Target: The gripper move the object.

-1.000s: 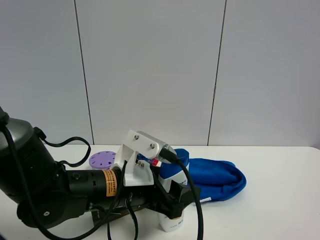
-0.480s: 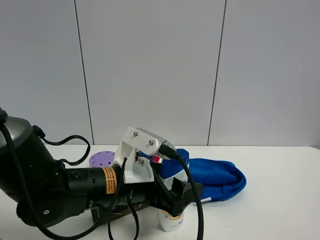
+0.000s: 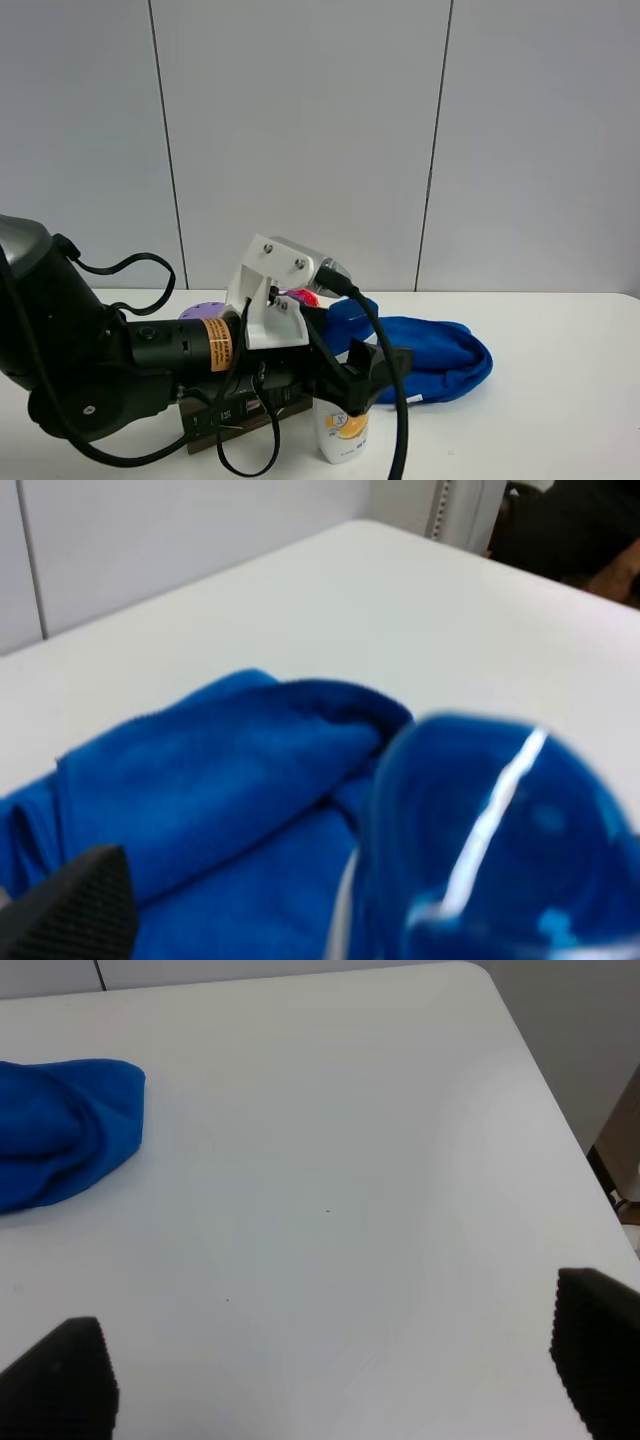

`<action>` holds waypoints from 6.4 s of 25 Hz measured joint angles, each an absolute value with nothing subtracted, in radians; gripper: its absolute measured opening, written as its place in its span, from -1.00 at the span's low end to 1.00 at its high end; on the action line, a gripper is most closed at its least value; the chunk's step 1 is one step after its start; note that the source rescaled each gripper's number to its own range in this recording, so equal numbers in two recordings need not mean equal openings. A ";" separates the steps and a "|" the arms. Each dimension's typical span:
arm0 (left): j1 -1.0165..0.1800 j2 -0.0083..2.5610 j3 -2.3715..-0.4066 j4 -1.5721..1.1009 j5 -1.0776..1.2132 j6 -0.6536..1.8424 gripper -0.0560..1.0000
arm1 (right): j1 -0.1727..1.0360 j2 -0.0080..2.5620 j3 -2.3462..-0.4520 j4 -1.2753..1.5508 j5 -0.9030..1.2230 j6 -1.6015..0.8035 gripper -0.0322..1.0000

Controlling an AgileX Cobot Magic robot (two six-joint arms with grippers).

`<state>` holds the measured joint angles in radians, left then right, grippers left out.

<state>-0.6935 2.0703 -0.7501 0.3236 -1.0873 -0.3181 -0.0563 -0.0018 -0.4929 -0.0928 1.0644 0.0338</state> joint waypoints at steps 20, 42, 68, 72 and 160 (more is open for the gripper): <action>-0.693 1.824 -0.747 0.317 -1.040 -0.374 0.85 | -0.056 -0.002 -0.493 -0.093 1.064 0.034 1.00; -0.288 1.580 -0.747 0.269 -0.811 -0.389 0.86 | -0.056 -0.002 -0.493 -0.093 1.064 0.034 1.00; 0.239 1.124 -0.593 0.407 -0.663 -0.552 0.86 | -0.056 -0.002 -0.493 -0.093 1.064 0.034 1.00; 0.239 1.009 -0.592 0.405 -0.568 -0.615 0.86 | -0.056 -0.002 -0.493 -0.093 1.064 0.034 1.00; 0.159 -0.004 -0.522 -0.090 0.995 0.060 0.85 | -0.056 -0.002 -0.493 -0.093 1.064 0.034 1.00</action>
